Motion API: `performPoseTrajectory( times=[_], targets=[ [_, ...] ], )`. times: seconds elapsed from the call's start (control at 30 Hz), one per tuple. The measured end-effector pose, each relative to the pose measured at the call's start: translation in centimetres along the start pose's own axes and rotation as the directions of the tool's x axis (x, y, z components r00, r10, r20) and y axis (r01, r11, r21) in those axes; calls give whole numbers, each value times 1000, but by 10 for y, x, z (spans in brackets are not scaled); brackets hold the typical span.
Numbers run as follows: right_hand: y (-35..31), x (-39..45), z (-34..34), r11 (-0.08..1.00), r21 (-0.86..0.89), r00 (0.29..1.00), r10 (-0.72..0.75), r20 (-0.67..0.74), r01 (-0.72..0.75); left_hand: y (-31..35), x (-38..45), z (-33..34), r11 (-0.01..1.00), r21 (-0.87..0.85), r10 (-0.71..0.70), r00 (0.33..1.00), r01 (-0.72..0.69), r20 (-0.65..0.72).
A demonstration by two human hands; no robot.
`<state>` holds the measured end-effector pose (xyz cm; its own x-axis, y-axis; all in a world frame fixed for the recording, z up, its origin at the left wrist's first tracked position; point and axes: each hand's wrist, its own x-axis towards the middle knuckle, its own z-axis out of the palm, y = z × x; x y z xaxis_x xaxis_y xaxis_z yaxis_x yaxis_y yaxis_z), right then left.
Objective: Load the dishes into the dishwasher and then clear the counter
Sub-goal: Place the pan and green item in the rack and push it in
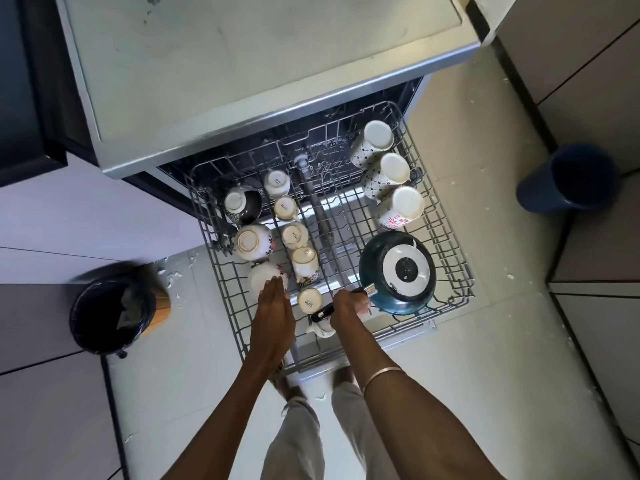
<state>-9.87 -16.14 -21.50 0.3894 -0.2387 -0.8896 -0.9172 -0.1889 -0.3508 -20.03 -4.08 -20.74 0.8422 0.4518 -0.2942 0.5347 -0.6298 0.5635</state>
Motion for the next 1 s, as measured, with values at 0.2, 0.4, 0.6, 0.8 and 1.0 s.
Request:
performPoseTrajectory(
  times=[0.2,0.4,0.6,0.8,1.0],
  targets=[
    [17,-6,0,998,-50,989,-53,-134,47,-1,1,1,1000,13,9,1000,-9,22],
    [26,-2,-5,984,-147,989,-118,-83,105,8,5,0,999,-13,51,999,-51,10],
    [31,9,-10,974,-220,995,-75,-60,60,8,3,-2,999,-28,46,999,-46,11],
    [76,89,1,952,-259,985,-172,-26,160,7,-4,-2,1000,-5,25,999,-25,27],
    [85,112,-17,921,-358,986,-165,1,155,8,-18,-2,999,19,34,999,-35,42]
  ],
)
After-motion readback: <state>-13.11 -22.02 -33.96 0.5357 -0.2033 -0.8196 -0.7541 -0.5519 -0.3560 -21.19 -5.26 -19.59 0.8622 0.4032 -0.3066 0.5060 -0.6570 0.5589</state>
